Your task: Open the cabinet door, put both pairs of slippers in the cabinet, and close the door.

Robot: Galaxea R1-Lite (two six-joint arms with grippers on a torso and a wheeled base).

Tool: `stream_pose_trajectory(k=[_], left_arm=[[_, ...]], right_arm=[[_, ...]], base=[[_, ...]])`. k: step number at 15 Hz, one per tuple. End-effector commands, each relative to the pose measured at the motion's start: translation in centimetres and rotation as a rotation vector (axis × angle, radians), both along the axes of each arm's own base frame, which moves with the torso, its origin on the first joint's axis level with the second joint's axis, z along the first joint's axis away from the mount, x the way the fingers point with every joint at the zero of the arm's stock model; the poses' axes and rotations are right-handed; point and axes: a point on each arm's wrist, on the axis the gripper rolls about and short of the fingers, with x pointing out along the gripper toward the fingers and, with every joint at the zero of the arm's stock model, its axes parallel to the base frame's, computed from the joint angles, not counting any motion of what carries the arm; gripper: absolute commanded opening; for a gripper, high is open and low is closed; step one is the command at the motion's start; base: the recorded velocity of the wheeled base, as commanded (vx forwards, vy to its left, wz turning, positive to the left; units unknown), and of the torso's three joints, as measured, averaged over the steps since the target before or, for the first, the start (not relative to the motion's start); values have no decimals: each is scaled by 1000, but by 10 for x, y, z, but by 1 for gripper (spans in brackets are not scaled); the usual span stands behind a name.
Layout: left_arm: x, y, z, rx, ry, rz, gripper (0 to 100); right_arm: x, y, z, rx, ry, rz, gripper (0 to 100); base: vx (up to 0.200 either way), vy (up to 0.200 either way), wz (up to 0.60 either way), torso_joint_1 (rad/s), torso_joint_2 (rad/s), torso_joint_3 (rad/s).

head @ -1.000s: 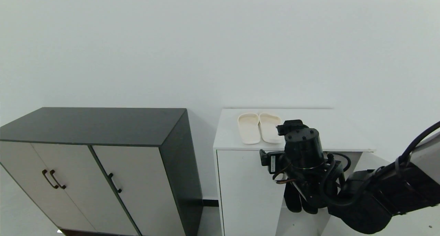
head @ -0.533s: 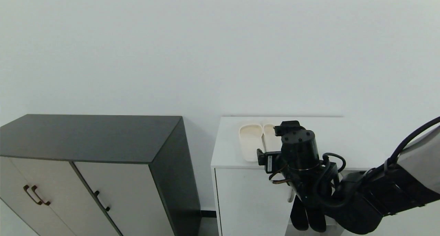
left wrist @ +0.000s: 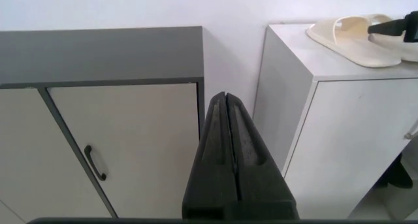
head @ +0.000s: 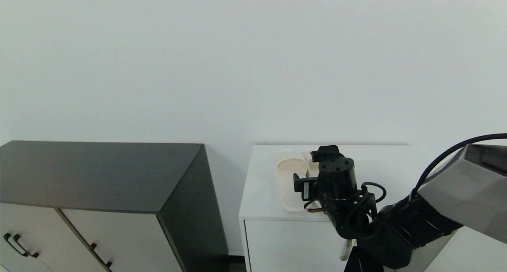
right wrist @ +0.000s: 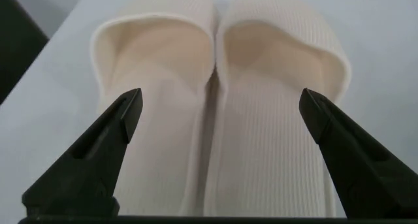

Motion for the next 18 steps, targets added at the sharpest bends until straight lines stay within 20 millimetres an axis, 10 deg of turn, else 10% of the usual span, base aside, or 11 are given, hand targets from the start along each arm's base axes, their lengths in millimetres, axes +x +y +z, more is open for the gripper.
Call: stream_pose_trajectory(k=[1,18], left_arm=[[0,0,0,0,0,0,0],[0,0,0,-2,0,0,0]], right_arm=[[9,1,-9,-8,10,-11,100],[82,10,-16,-14,42,-67,100]], base=[[0,0,0,0,0,0],[0,0,0,0,0,0]])
